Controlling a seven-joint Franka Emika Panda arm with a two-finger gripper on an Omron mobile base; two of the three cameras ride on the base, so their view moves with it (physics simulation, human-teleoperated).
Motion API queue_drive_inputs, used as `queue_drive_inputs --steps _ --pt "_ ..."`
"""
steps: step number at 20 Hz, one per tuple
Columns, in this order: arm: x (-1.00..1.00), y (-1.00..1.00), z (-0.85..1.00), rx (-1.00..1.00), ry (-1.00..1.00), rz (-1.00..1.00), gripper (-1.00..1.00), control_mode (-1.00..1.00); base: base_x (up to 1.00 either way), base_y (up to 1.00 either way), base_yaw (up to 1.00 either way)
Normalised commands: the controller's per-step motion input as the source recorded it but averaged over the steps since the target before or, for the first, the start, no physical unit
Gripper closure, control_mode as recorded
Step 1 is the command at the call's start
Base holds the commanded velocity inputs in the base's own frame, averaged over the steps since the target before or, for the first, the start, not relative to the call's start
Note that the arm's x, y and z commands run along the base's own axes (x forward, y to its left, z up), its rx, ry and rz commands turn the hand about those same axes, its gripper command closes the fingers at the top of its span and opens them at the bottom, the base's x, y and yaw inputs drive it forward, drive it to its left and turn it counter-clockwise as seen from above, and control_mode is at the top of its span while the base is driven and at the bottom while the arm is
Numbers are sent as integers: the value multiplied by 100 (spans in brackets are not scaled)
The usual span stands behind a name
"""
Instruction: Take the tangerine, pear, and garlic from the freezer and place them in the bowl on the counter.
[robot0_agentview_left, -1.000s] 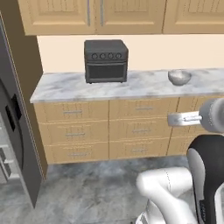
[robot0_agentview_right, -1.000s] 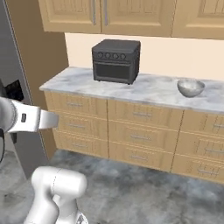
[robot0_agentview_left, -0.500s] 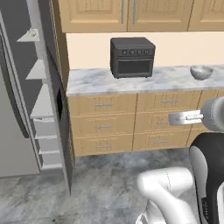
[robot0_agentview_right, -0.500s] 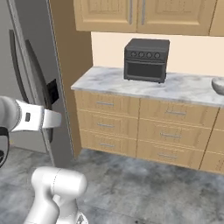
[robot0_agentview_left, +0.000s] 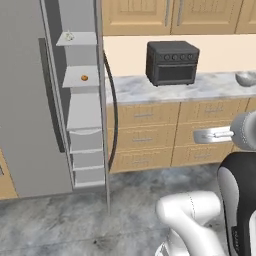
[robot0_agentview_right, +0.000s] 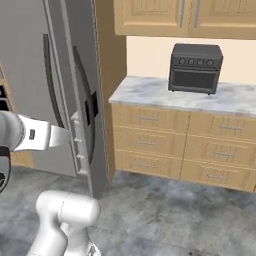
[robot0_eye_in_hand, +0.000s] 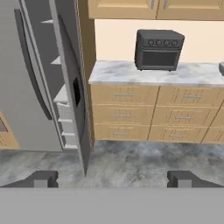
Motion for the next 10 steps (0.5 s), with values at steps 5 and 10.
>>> queue_drive_inputs --steps 5,10 --pt "0 0 0 0 0 0 -100 100 3 100 -11" --pt "0 0 0 0 0 0 -100 100 16 100 -11"
